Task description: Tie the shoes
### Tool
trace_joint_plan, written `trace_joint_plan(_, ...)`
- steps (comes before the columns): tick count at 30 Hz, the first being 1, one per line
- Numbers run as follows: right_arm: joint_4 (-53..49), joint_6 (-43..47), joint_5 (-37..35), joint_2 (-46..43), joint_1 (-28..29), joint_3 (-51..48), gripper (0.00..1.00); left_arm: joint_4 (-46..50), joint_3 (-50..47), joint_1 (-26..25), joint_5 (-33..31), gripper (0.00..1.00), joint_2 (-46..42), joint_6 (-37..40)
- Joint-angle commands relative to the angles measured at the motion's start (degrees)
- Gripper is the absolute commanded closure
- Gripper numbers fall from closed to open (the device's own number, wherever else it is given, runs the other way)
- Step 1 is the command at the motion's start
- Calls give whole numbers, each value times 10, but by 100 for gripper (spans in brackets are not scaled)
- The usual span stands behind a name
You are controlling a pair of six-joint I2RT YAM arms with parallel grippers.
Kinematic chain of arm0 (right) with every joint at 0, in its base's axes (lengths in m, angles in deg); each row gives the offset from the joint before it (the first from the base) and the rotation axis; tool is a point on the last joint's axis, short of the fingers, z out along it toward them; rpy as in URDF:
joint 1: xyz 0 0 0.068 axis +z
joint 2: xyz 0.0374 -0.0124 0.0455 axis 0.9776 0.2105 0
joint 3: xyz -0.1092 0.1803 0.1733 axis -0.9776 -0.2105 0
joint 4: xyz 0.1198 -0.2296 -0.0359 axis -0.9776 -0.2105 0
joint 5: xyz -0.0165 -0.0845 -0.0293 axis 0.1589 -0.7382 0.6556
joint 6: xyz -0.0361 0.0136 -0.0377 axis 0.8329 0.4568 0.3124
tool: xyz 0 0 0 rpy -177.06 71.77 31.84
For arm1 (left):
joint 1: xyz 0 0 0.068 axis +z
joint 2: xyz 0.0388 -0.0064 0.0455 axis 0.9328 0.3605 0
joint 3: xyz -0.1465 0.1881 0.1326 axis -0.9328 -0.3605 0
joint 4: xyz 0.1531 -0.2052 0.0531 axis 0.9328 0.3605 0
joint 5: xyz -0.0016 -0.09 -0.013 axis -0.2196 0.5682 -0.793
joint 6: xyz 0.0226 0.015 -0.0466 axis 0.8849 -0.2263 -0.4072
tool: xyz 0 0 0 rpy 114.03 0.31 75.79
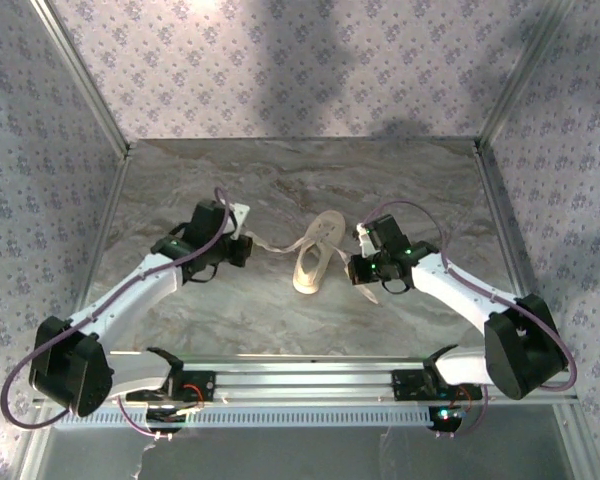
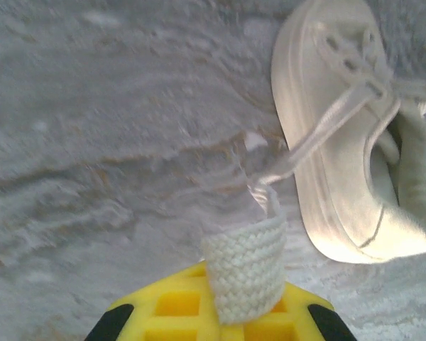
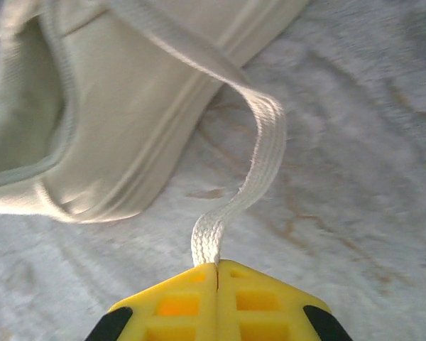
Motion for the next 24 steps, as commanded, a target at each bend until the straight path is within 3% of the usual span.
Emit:
trace_joint_plan(1, 1, -4, 111, -17, 0, 21, 100, 0, -27, -57, -40, 100, 10, -75)
trace_joint_plan(4, 14, -13, 158, -26, 1, 28, 100, -40, -50, -111, -53, 99, 7, -97)
trace_joint_plan(5, 18, -16, 170, -28, -1, 30, 100, -50, -55, -125, -53, 90, 6, -95)
trace_joint_plan(7, 26, -26, 192, -32, 0, 36, 100, -58, -59, -147, -57, 51, -1, -80)
trace_joint_plan(8, 30, -31, 197, -33, 1, 38, 100, -59, -59, -152, -58, 38, -5, -68)
trace_joint_plan(9, 35, -39, 200, -33, 1, 40, 100, -62, -61, -155, -57, 35, -14, -54)
trace_joint_plan(14, 69, -83, 194, -33, 5, 32, 100, -153, -95, -155, -22, 35, -69, 2)
trace_joint_plan(17, 91, -112, 180, -36, 9, 31, 100, -288, -139, -173, 13, 36, -77, 3)
trace_joint_plan(19, 110, -134, 170, -38, 13, 29, 100, -385, -158, -216, -8, 35, -56, 22)
trace_joint_plan(22, 119, -164, 155, -36, 20, 38, 100, -434, -135, -277, -54, 35, 9, 70)
trace_joint_plan(24, 122, -174, 151, -35, 25, 45, 100, -455, -115, -291, -62, 35, 54, 68)
